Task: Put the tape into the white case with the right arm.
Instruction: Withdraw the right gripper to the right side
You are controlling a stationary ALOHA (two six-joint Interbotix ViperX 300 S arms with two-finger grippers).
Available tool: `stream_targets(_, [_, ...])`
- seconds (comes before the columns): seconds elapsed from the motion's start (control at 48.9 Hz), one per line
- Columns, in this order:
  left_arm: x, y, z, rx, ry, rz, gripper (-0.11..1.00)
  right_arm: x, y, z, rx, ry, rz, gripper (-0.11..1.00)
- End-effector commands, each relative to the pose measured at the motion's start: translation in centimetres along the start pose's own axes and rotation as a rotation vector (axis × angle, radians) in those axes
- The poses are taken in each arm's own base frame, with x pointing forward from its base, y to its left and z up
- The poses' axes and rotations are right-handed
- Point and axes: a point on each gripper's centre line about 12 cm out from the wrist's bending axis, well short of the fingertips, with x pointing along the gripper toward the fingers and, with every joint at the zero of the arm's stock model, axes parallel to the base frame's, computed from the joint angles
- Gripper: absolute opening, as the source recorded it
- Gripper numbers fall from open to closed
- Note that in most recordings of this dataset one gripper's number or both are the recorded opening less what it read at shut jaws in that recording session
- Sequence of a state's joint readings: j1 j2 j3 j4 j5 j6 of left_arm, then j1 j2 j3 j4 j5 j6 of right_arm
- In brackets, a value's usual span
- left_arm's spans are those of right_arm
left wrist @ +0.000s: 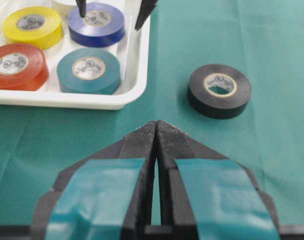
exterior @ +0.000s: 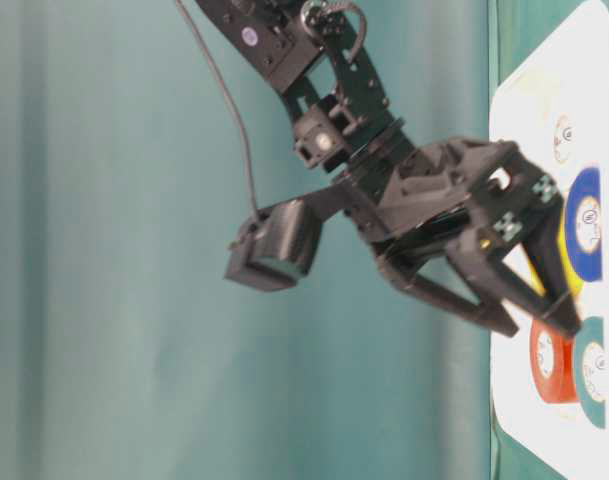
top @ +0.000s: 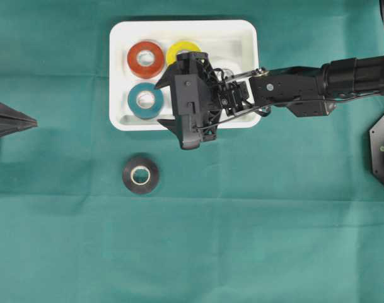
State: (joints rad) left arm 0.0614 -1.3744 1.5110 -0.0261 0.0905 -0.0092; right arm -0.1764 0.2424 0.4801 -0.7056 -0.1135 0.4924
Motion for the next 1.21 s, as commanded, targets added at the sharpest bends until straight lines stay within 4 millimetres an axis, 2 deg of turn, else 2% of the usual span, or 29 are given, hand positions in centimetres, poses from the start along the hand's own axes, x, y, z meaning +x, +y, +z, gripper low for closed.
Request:
stream_targets(0.0, [0.0,0.0,0.5,-0.002,-0.014,0.003,0.01,-1.4,0.0,1.0,-0.003,-0.035,-0.001,0.71])
stream_targets(0.389, [0.0,0.0,0.5,-0.001,-0.014,0.003,0.01,-6.8,1.0,-2.0,0.011,-0.003,0.002,0.70])
stream_targets(0.88, [0.0,0.0,0.5,-0.002,-0.014,0.003,0.01,-14.9,2.7,-7.8,0.062,0.008,-0.002,0.70])
stream_targets(1.187, [0.0,0.0,0.6,-0.001,-0.015,0.003,0.01,-20.9,3.8,-11.8,0.142,-0.078,-0.030,0.69])
